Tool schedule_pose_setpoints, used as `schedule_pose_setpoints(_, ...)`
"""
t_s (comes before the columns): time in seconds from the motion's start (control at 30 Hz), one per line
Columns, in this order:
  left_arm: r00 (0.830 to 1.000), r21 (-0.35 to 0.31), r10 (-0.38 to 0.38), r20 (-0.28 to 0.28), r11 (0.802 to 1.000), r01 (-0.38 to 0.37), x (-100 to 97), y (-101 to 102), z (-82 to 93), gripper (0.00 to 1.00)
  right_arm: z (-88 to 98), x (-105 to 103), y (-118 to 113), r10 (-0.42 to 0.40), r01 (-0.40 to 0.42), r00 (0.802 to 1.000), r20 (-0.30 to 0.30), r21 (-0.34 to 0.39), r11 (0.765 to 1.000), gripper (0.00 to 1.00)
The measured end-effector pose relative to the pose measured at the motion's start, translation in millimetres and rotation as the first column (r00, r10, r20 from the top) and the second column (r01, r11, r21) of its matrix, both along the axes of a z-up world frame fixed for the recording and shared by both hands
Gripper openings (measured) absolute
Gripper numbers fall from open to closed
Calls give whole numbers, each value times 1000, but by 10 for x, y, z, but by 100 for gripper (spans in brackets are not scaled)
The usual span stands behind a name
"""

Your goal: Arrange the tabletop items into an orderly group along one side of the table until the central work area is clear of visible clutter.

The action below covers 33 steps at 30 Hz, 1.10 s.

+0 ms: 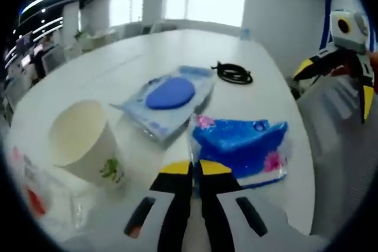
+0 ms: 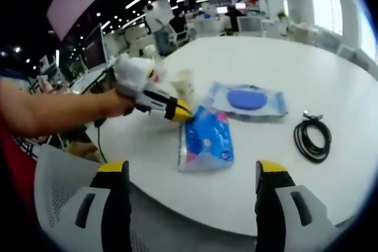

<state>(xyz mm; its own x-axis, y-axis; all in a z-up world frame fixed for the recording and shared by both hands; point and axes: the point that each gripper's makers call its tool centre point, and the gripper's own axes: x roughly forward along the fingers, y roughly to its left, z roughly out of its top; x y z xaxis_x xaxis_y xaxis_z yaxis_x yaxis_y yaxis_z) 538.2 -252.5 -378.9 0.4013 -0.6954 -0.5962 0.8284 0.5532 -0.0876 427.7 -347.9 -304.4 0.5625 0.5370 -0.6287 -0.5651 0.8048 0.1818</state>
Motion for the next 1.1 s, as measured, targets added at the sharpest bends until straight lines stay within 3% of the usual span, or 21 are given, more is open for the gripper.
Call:
schedule_pose_setpoints(0.17,997,-3,81,-6,997,-82,6,48,38,0,-13,38,27,-9,9,1000,-5,-4,1000,85)
schedule_pose_setpoints(0.23,994,-21,101,-33,995,-101,-28,30,54,0,-43,64,27,-15,15,1000,-15,-12,1000,84)
schedule_pose_setpoints(0.47,987,-17,155,-48,988,-156,-71,41,41,0,-239,172,-28,-63,60,995,-72,-38,997,75)
schedule_pose_setpoints(0.6,977,-22,199,-73,979,-201,-70,63,12,0,-410,151,-46,-90,83,984,-156,-51,995,68)
schedule_pose_setpoints(0.83,956,-3,282,-81,959,-283,-55,148,-20,0,-588,209,-1,-115,103,971,-208,-68,992,59)
schedule_pose_setpoints(0.93,941,-29,318,-116,946,-323,-72,142,-20,0,-639,232,34,-120,105,968,-222,-76,992,57)
schedule_pose_setpoints(1.1,938,-26,328,-112,943,-333,-125,121,-21,0,-736,301,63,-158,144,952,-263,-73,987,50)
